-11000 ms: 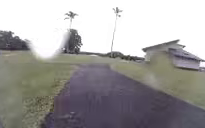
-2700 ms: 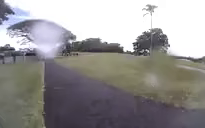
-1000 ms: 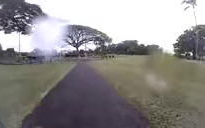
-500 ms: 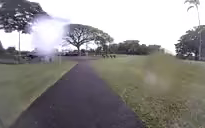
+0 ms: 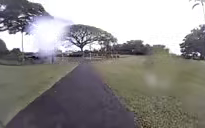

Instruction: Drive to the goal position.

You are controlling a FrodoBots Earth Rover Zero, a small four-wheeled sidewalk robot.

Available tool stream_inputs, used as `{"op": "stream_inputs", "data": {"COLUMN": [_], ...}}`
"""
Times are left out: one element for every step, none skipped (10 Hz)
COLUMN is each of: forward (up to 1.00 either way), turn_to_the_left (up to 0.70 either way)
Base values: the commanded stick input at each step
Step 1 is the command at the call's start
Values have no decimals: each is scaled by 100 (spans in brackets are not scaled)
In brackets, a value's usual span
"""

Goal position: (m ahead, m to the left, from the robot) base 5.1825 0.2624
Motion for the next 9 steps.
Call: {"op": "stream_inputs", "data": {"forward": [85, 85, 85, 85, 85, 85, 85, 85, 85], "turn_to_the_left": [0, 0, 0, 0, 0, 0, 0, 0, 0]}}
